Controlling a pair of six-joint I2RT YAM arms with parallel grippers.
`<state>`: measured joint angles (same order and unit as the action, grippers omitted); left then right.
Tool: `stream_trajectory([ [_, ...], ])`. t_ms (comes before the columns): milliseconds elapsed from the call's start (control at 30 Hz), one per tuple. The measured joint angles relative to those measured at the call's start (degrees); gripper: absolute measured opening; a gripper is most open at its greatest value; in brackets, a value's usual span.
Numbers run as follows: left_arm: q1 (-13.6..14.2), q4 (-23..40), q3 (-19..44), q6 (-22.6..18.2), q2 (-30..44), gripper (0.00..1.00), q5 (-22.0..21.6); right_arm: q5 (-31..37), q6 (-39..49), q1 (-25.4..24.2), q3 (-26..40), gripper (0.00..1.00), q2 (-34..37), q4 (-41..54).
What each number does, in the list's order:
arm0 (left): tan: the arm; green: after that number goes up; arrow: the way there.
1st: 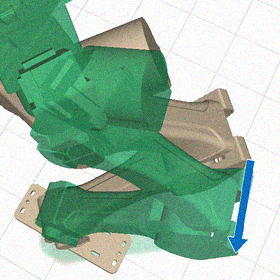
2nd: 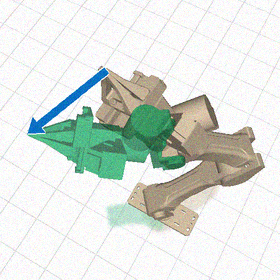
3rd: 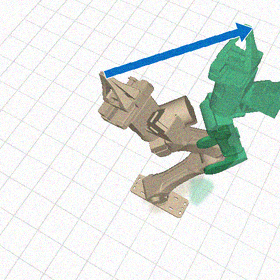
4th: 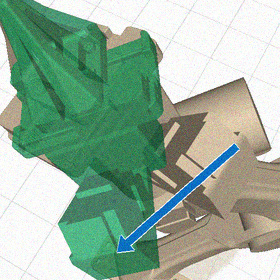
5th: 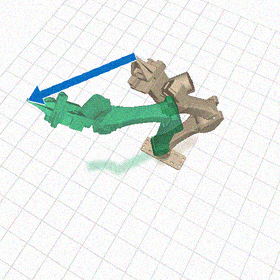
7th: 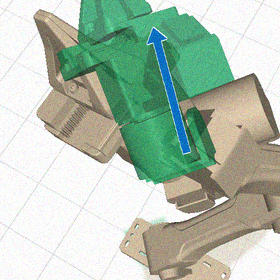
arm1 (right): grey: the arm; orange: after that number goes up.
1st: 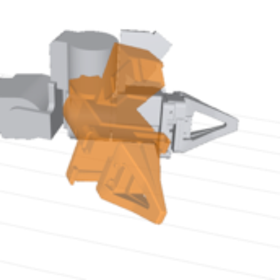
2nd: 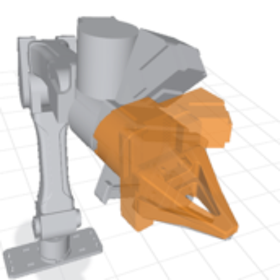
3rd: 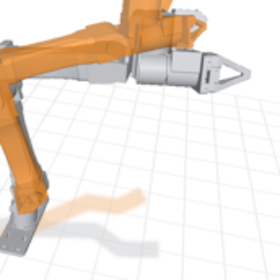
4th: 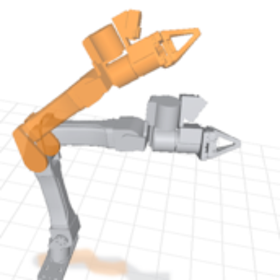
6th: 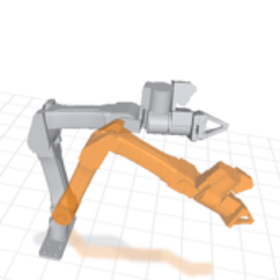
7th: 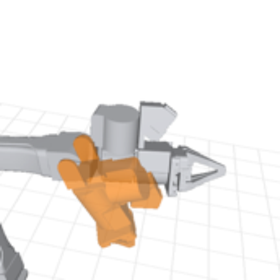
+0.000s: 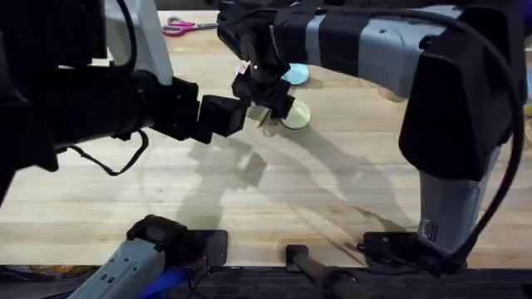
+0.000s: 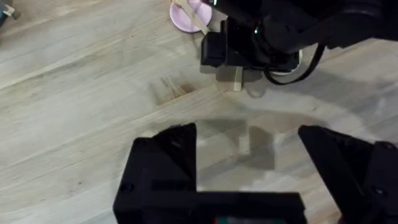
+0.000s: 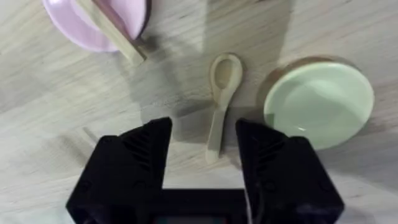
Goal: Pick up a utensil and set it on the pink plate, then put the other utensil in the container.
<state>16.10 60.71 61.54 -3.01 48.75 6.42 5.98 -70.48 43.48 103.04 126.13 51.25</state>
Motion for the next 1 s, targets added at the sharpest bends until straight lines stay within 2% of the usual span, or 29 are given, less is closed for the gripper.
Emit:
stream_trajectory([
  [100, 0.0, 0.0, 0.0, 0.0, 0.0, 0.994, 0.0, 0.1, 0.0, 0.0, 0.0, 0.565, 0.1, 0.0],
  [300, 0.0, 0.0, 0.0, 0.0, 0.0, 0.993, 0.0, 0.2, 0.0, 0.0, 0.0, 0.512, 0.1, -0.1],
  [433, 0.0, 0.0, 0.0, 0.0, 0.0, 0.994, 0.0, 0.5, -0.1, 0.0, 0.0, 0.432, 0.2, -0.1],
  [833, 0.0, 0.0, 0.0, 0.0, 0.0, 0.993, 0.0, 3.5, -0.1, 0.0, 0.0, 0.413, 0.2, 0.2],
  [1000, 0.0, 0.0, 0.0, 0.0, 0.0, 0.993, 0.0, 4.6, -0.1, 0.0, 0.0, 0.345, 0.2, 0.4],
])
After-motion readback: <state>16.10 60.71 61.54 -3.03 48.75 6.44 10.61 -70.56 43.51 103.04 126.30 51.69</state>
